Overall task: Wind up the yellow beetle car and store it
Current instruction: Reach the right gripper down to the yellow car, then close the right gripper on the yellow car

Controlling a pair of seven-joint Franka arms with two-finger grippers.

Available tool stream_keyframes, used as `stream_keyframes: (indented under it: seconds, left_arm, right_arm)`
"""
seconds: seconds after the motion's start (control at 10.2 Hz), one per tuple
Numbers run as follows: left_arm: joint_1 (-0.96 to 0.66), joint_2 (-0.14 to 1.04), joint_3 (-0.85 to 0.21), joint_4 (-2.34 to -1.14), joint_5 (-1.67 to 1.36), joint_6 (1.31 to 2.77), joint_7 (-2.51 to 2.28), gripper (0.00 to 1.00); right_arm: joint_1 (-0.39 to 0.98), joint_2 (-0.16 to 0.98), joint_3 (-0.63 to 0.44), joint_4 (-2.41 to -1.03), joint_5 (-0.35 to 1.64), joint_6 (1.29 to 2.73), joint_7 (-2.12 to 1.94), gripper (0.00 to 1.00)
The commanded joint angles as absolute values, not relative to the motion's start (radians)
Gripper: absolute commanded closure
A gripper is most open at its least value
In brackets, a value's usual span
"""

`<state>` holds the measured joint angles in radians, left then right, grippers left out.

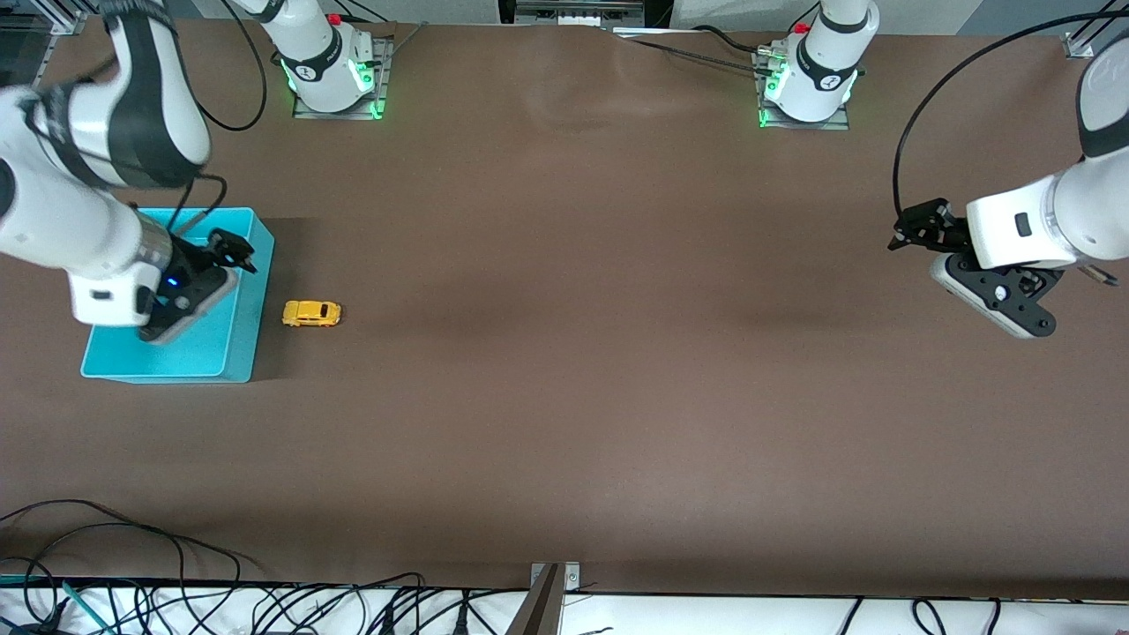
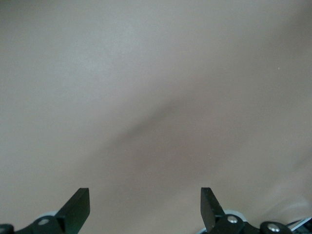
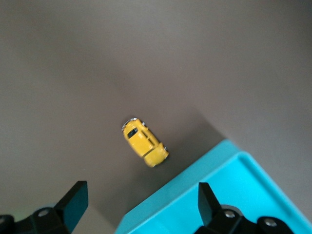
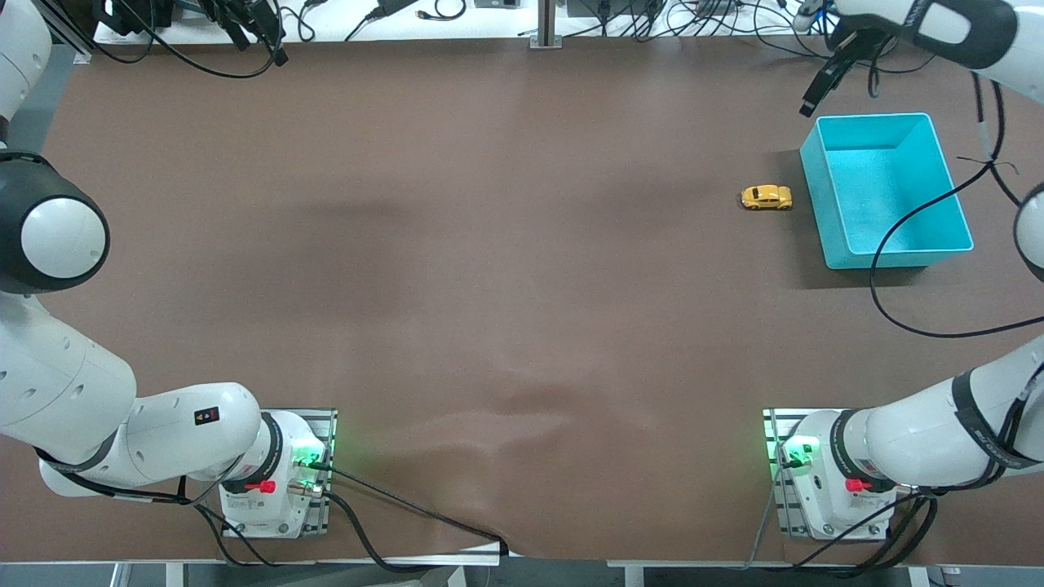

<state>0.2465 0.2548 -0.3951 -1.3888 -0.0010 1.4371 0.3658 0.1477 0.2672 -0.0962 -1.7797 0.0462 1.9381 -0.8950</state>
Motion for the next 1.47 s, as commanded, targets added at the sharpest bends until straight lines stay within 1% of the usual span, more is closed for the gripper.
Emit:
stream_keyframes:
  seconds: [0.0,0.1,0.2,0.29,0.39,0.49,0.59,0.88,1.08,1.18,1.38]
  left_arm:
    - [0.110,0.143,-0.275,-1.456,-0.006,1.427,0.150,0.00]
    - [0.066,0.126,-0.215,-1.472,-0.009,1.439,0.126,0.00]
    - [0.014,0.106,-0.146,-1.492,-0.040,1.472,0.121,0.00]
    - [-0.026,0.065,-0.062,-1.553,-0.076,1.515,0.115,0.00]
    - [-0.032,0.017,-0.039,-1.624,-0.087,1.555,0.117,0.00]
    - [-0.034,-0.033,-0.037,-1.678,-0.071,1.580,0.114,0.00]
    - [-0.023,-0.038,-0.037,-1.686,-0.071,1.601,0.109,0.00]
    - [-0.026,-0.032,-0.051,-1.654,0.007,1.585,0.109,0.00]
    - [-0.029,-0.008,-0.051,-1.622,-0.002,1.566,0.106,0.00]
    - [-0.029,-0.006,-0.051,-1.620,-0.002,1.562,0.106,0.00]
    - [-0.025,-0.006,-0.046,-1.620,-0.003,1.560,0.106,0.00]
  right_arm:
    - [0.143,0.368,-0.100,-1.776,0.081,2.025,-1.200,0.00]
    - [0.143,0.382,-0.098,-1.796,0.081,2.028,-1.272,0.00]
    - [0.144,0.379,-0.097,-1.849,0.080,2.084,-1.305,0.00]
    - [0.144,0.377,-0.097,-1.921,0.080,2.189,-1.371,0.00]
    - [0.146,0.374,-0.097,-1.977,0.080,2.257,-1.391,0.00]
    - [0.152,0.368,-0.094,-2.020,0.072,2.267,-1.391,0.00]
    - [0.152,0.367,-0.094,-2.058,0.072,2.290,-1.391,0.00]
    - [0.156,0.365,-0.092,-2.158,0.064,2.419,-1.399,0.00]
    - [0.179,0.362,-0.089,-2.180,0.063,2.450,-1.414,0.00]
    - [0.195,0.362,-0.089,-2.206,0.061,2.501,-1.430,0.00]
    - [0.215,0.360,-0.091,-2.217,0.036,2.529,-1.440,0.00]
